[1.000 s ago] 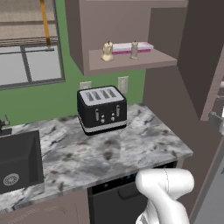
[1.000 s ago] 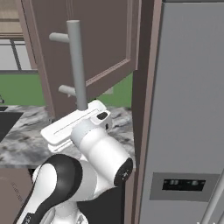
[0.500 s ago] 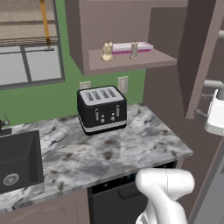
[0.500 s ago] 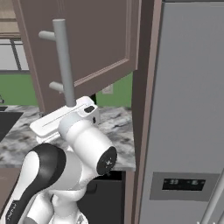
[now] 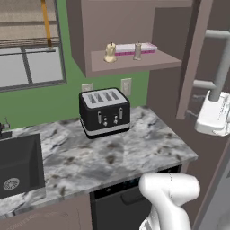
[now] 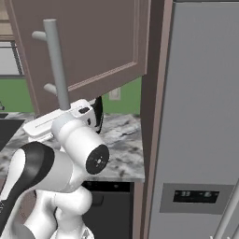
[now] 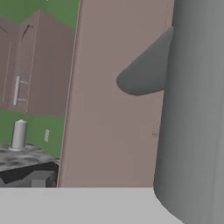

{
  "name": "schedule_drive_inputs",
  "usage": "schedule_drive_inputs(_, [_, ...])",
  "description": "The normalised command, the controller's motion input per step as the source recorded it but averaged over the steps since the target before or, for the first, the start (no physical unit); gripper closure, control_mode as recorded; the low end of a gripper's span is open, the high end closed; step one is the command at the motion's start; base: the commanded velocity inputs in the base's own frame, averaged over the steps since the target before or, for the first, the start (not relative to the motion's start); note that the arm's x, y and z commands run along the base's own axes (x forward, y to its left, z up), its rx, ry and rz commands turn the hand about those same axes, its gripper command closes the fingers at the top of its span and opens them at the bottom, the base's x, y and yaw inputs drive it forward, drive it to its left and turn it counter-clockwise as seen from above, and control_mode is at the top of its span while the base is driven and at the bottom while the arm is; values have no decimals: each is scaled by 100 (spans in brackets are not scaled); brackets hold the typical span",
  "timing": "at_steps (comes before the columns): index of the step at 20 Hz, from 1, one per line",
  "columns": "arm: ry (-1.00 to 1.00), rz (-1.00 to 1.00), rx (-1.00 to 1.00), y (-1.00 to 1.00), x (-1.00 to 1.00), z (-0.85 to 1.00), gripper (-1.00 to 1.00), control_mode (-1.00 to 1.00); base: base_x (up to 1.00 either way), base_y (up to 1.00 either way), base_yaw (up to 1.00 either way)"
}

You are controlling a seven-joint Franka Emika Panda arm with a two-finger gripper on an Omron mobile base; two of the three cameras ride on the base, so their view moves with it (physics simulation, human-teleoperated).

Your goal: Pick the candle and candle from the dining table and place them in the open cabinet. Close the cabinet after placing the objects.

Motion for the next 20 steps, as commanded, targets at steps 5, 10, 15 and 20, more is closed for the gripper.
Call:
schedule_drive_inputs(5, [4, -4, 0, 32, 78, -2, -100, -100, 0, 0, 0])
schedule_drive_inputs(10, [5, -3, 0, 23, 94, -27, -100, -100, 0, 0, 0])
schedule_drive_inputs(15, [2, -2, 0, 16, 84, -21, -100, -100, 0, 0, 0])
schedule_drive_inputs(20, [0, -3, -1, 3, 74, -8, -100, -100, 0, 0, 0])
